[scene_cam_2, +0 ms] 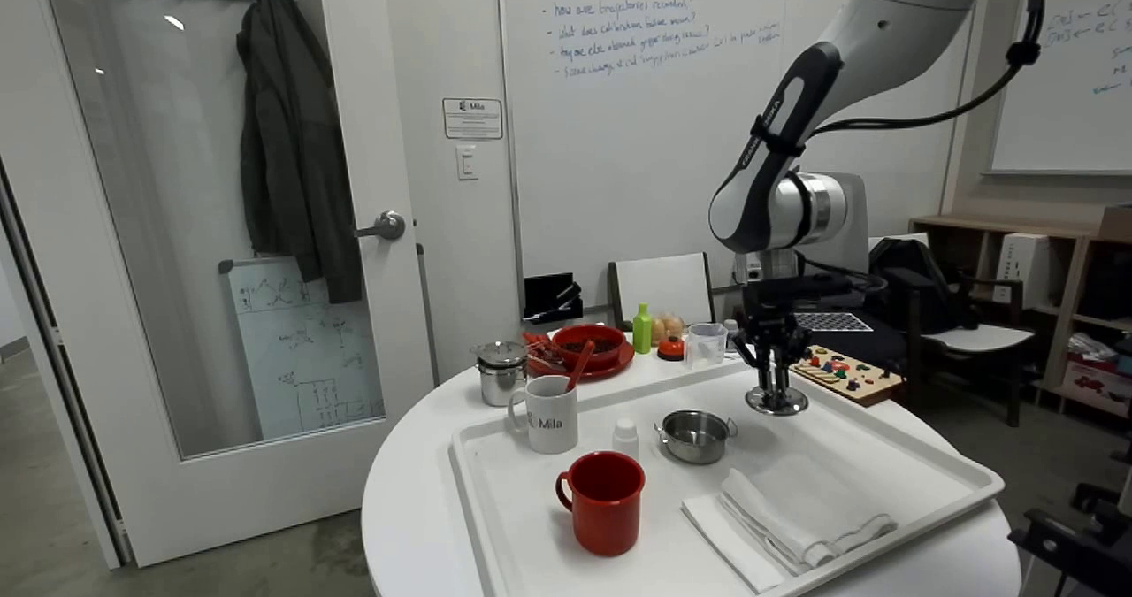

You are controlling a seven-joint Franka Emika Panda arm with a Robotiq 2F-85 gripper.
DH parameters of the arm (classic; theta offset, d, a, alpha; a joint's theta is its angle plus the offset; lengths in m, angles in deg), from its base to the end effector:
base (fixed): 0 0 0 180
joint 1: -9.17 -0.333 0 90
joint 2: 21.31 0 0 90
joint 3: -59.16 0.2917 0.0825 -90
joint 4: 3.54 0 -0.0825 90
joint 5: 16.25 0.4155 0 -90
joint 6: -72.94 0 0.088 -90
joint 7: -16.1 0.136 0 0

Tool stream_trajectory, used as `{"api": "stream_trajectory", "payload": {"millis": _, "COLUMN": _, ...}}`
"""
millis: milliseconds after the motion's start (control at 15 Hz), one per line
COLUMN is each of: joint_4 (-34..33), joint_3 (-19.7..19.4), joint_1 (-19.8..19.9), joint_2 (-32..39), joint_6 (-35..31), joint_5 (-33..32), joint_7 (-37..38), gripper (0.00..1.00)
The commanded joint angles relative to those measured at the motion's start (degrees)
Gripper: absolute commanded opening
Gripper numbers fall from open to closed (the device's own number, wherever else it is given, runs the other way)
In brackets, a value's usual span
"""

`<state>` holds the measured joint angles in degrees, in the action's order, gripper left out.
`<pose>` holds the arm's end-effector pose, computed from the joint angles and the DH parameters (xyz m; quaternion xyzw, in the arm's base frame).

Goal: Take the silver lid from the table and place it on the the silver pot

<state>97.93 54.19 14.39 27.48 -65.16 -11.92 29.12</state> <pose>0.5999 -0.1101 -0.0064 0.9701 -0.2190 -0.1034 0.0144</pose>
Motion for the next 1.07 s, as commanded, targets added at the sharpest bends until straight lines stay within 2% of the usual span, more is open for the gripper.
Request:
{"api": "stream_trajectory", "payload": {"millis": 0, "joint_4": 4.63, "joint_3": -1.23, "joint_1": -3.40, "joint_2": -5.88, "joint_6": 0.85, "joint_5": -0.47, "joint_7": 2.37, "gripper": 0.12}}
{"api": "stream_trajectory", "payload": {"millis": 333, "joint_4": 4.74, "joint_3": -1.36, "joint_1": -7.07, "joint_2": -7.95, "joint_6": 1.61, "joint_5": -1.51, "joint_7": 4.69, "gripper": 0.12}}
{"api": "stream_trajectory", "payload": {"millis": 1000, "joint_4": -2.75, "joint_3": -2.07, "joint_1": -12.87, "joint_2": -3.95, "joint_6": 5.52, "joint_5": -2.72, "joint_7": 12.66, "gripper": 0.12}}
